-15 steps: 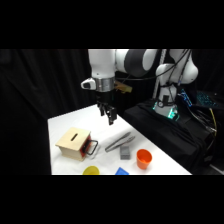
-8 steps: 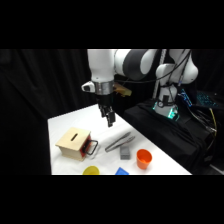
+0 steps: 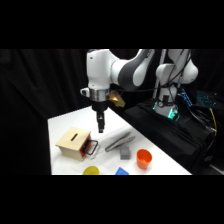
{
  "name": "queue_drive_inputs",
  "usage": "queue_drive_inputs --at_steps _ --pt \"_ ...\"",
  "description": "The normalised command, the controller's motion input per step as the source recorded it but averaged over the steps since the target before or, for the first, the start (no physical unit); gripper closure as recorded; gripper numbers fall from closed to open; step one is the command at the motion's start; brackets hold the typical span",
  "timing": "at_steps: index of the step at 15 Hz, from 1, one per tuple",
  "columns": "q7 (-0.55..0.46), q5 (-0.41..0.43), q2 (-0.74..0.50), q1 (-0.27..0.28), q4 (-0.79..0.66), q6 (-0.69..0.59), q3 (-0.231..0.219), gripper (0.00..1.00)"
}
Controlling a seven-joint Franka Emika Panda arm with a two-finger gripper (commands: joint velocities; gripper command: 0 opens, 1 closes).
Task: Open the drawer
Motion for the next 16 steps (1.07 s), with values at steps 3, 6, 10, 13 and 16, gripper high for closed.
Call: queue_drive_inputs --at_steps 3,6,10,13,16 --pt "0.33 -0.024 0.21 0.099 0.1 0.32 -0.129 0.0" --pt "0.35 -0.095 0.21 0.174 0.12 0.32 -0.187 0.0" --pt "0.28 -0.09 0.24 0.184 0.17 0.25 -0.211 0.0" --pt "0.18 -0.045 0.27 0.14 0.22 0.17 -0.185 0.0" --pt "0.13 -0.004 0.27 0.128 0.23 0.11 -0.154 0.0"
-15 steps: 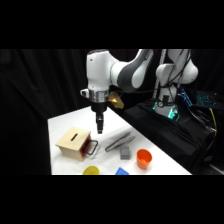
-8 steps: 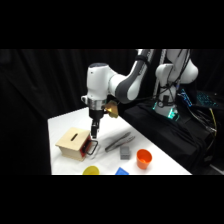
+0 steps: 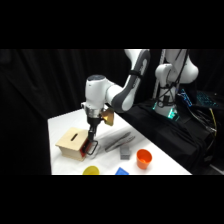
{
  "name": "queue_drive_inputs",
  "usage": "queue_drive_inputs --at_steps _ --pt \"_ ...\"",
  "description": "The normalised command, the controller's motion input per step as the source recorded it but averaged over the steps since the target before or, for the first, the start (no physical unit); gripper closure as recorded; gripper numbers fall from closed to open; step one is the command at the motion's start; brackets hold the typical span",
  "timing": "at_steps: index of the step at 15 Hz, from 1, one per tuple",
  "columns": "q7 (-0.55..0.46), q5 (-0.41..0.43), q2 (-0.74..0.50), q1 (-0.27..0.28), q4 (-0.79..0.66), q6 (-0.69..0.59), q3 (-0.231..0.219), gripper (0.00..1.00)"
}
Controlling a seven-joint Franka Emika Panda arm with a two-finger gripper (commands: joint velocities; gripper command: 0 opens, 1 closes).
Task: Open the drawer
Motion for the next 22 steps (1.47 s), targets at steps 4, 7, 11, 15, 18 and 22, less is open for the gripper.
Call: queue_drive_inputs --at_steps 4,7,11,15,18,22 --pt "0.11 0.026 0.25 0.124 0.22 0.09 -0.127 0.0" --pt "0.05 0.079 0.23 0.07 0.21 0.11 -0.095 0.0" --pt "0.0 0.126 0.24 0.03 0.21 0.16 -0.069 0.0" --pt "-0.03 0.142 0.22 0.023 0.19 0.14 -0.057 0.0" --pt "-0.07 0.126 0.06 0.049 0.0 0.13 -0.058 0.0" --pt "-0.15 0.096 -0.21 0.088 -0.37 0.16 -0.048 0.0"
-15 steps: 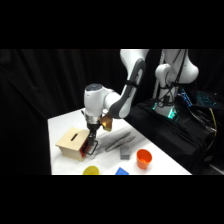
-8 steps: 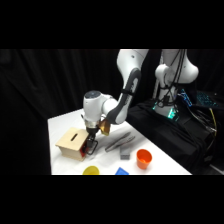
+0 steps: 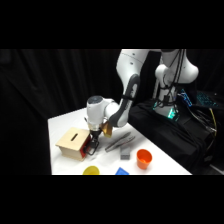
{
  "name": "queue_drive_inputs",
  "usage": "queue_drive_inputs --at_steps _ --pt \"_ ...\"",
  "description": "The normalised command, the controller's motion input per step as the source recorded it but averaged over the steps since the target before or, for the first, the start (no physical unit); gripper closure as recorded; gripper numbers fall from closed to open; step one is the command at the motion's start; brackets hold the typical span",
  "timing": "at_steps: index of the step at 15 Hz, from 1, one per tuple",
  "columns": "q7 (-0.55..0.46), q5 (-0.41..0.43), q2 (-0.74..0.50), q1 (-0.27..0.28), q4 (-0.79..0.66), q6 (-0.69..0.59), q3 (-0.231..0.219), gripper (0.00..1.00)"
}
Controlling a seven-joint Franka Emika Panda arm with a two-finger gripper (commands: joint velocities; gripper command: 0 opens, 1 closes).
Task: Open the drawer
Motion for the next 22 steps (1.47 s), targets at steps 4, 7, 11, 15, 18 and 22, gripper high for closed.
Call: queue_drive_inputs --at_steps 4,7,11,15,18,22 --pt "-0.14 0.043 -0.38 0.197 -0.66 0.23 -0.095 0.0" --pt "-0.08 -0.012 -0.4 0.314 -0.7 0.22 -0.175 0.0" --pt "0.0 -0.06 -0.36 0.379 -0.58 0.16 -0.217 0.0" --pt "0.14 -0.115 -0.35 0.437 -0.48 0.09 -0.219 0.0" --pt "0.14 -0.196 -0.33 0.349 -0.31 0.02 -0.201 0.0" --pt "0.09 -0.221 -0.3 0.172 -0.19 -0.02 -0.168 0.0"
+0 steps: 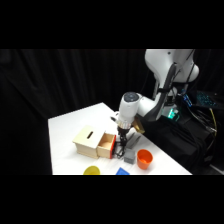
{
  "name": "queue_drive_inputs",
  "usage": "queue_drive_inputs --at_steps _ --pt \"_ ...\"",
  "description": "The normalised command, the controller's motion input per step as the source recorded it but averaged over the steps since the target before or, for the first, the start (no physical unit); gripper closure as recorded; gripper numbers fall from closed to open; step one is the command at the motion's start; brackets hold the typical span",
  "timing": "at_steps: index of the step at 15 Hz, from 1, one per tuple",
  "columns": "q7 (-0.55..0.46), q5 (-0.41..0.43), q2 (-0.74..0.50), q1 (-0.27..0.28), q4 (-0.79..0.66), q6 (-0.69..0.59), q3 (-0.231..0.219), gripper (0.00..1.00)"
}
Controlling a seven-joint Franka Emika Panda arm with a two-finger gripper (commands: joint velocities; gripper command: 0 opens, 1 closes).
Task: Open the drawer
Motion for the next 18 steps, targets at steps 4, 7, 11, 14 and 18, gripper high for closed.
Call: queue_drive_inputs --at_steps 4,7,11,14,18 --pt "0.04 -0.193 -0.3 0.043 -0.15 -0.06 -0.108 0.0" --pt "0.05 -0.2 -0.32 -0.007 -0.13 -0.1 -0.065 0.0" --pt "0.12 -0.303 -0.49 0.021 -0.22 -0.21 -0.078 0.0" --pt "0.25 -0.463 -0.65 -0.087 -0.25 -0.31 0.022 0.0" --pt "0.18 -0.343 -0.65 -0.456 -0.18 -0.36 0.403 0.0"
